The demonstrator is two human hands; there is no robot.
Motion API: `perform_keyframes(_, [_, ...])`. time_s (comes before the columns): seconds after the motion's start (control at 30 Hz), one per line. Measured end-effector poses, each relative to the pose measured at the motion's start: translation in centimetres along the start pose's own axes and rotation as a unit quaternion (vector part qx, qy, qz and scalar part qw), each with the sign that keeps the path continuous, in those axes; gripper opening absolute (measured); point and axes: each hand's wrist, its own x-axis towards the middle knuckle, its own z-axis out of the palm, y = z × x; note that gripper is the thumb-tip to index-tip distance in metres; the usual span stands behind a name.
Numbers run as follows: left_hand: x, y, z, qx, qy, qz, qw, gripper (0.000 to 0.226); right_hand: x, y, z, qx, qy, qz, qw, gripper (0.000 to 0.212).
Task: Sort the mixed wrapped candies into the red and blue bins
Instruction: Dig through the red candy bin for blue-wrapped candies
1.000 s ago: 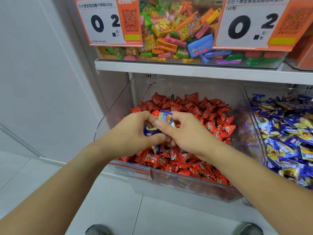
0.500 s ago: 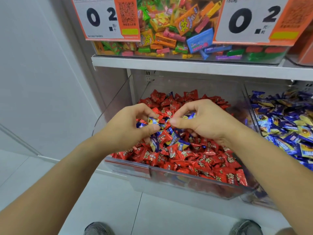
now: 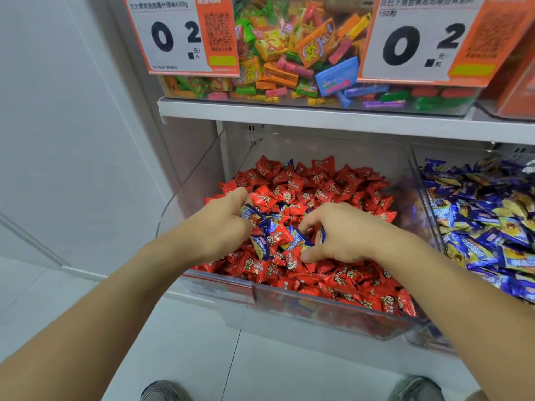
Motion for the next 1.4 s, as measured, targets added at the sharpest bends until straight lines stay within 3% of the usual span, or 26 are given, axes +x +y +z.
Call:
perform_keyframes(0.07, [0.0,0.1,0.2,-0.003,-0.003,-0.012,1.0,0.012,0.3,0.1,0.1,0.018,0.038,0.0,0.999,0.019])
perform_keyframes(0.13, [-0.1,0.3,0.3,-0.015,-0.003,-0.025,1.0,0.01,0.3,0.1,-0.3,0.033,0.064,0.004,0.997,0.011])
perform_keyframes(0.27, [0.0,0.3,0.2,-0.027,0.001,-0.028,0.999,0.019,-0.3,0.5,-1.5,0.046,0.089,0.011,0.995,0.02])
perform_keyframes(0.4, [0.1,0.0,0.3,0.127,0.02,0.019,0.991,0.027,-0.6,1.1,-2.2,0.05,0.104,0.016,0.993,0.023])
perform_keyframes(0.47, [0.1,-0.2,0.4,0.148,0.023,0.053,0.987,0.028,-0.6,1.2,-2.2,0.042,0.104,0.019,0.993,0.025])
perform_keyframes(0.67, [0.3,-0.2,1.5,0.145,0.012,0.093,0.985,0.027,-0.6,1.0,-1.6,0.044,0.096,0.014,0.994,0.026])
perform_keyframes(0.93, [0.6,0.1,0.2,0.094,0.09,0.095,0.987,0.023,-2.1,1.6,-2.4,0.079,0.11,-0.004,0.991,0.03])
perform_keyframes(1.0, [0.7,0.1,0.0,0.083,0.064,0.09,0.99,0.02,-2.7,1.8,-2.6,0.102,0.111,-0.011,0.989,0.029])
perform_keyframes(1.2, [1.3,0.8,1.9,0.226,-0.024,0.084,0.97,0.027,-3.7,2.4,-2.3,0.101,0.114,-0.018,0.988,0.026])
perform_keyframes(1.3, [1.2,1.4,1.9,0.21,0.005,0.074,0.975,0.016,-4.5,2.6,-2.5,0.109,0.127,-0.026,0.986,0.026])
perform_keyframes(1.4, [1.0,2.4,1.2,0.1,0.091,0.062,0.989,0.016,-5.9,2.8,-2.9,0.121,0.152,-0.037,0.98,0.025])
